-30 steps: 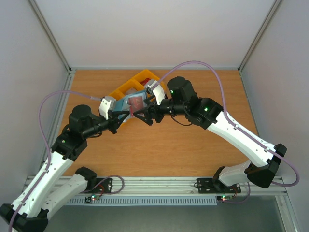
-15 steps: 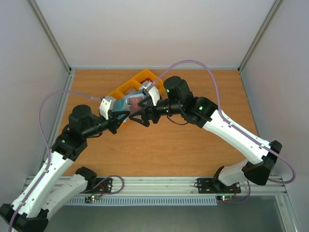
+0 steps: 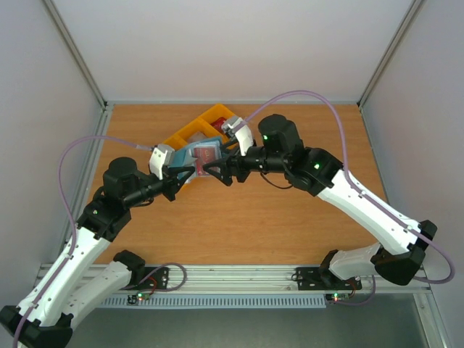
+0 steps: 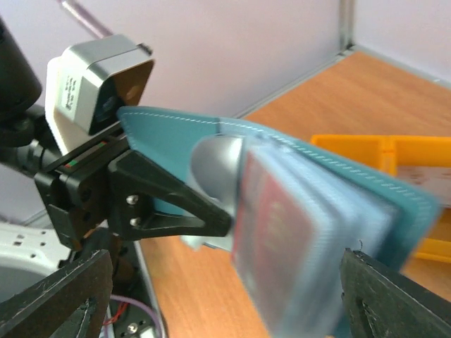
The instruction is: Take the credit cards out of the card holder
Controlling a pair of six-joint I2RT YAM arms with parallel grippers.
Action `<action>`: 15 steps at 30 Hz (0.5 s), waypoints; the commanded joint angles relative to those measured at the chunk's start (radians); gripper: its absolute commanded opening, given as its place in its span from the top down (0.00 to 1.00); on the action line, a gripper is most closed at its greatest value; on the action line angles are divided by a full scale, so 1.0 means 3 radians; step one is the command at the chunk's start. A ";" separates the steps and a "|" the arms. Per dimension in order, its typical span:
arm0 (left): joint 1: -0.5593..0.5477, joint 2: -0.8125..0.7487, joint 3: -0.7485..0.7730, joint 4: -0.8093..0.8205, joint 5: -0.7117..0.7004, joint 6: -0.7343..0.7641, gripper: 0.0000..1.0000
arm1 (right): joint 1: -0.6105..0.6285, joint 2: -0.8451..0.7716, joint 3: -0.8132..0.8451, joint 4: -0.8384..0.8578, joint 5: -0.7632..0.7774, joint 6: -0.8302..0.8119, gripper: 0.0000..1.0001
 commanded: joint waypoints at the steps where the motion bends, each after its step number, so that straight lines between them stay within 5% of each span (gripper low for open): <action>1: -0.0007 -0.0046 0.0022 0.0218 0.0044 0.0013 1.00 | -0.0027 -0.0122 -0.0042 -0.0187 0.0340 -0.0032 0.11; 10: -0.0009 0.0011 0.0062 0.0231 0.0052 -0.0011 1.00 | -0.0027 -0.0099 0.0002 -0.0117 0.0100 -0.0043 0.17; 15: -0.0006 -0.0019 0.0051 0.0248 0.0069 -0.0028 1.00 | -0.0046 -0.0200 -0.0050 -0.0214 0.0241 -0.0205 0.44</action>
